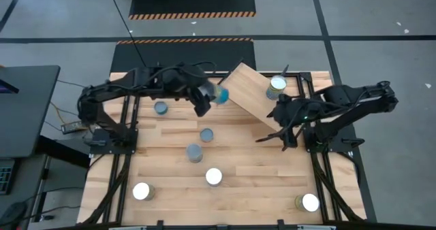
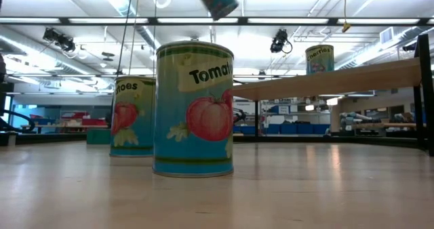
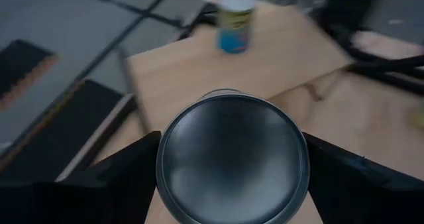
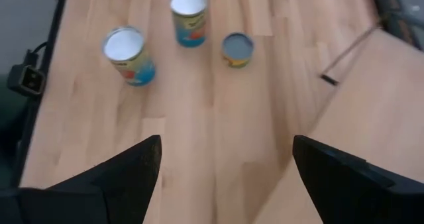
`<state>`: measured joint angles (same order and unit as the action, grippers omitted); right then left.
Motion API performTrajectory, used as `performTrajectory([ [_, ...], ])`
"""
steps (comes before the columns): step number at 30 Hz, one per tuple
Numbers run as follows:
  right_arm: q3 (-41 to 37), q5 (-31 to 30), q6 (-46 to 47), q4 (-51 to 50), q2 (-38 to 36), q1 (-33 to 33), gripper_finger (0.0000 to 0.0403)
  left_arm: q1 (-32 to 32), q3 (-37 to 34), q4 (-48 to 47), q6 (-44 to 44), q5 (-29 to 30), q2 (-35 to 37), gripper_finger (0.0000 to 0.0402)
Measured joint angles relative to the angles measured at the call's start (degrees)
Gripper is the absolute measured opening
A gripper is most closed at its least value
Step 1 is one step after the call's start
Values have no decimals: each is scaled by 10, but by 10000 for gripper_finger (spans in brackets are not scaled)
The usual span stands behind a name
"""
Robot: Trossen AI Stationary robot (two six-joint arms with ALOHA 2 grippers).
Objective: Pick and place cans onto a shelf
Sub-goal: Put the canned cherries on the shelf aligned with the other canned cherries
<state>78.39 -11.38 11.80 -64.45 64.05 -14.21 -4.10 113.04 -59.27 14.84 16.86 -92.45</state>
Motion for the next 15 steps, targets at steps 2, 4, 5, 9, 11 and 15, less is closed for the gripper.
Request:
performTrajectory([
  [2,0,-12,0,-5,-13,4,348,8,19,3,-1,-31,-13,325],
  [4,0,-18,0,-11,-25,6,348,15,27,11,-19,-48,-25,326],
  [5,0,-22,0,-15,-31,8,348,18,27,18,-33,-50,-33,326],
  [9,0,-25,0,-22,-48,18,348,9,27,59,-68,-60,-71,326],
  [11,0,-25,0,-22,-52,26,348,-4,51,53,-88,-79,-97,326],
  [15,0,-25,0,-23,-52,45,348,-32,141,6,-128,-86,-157,326],
])
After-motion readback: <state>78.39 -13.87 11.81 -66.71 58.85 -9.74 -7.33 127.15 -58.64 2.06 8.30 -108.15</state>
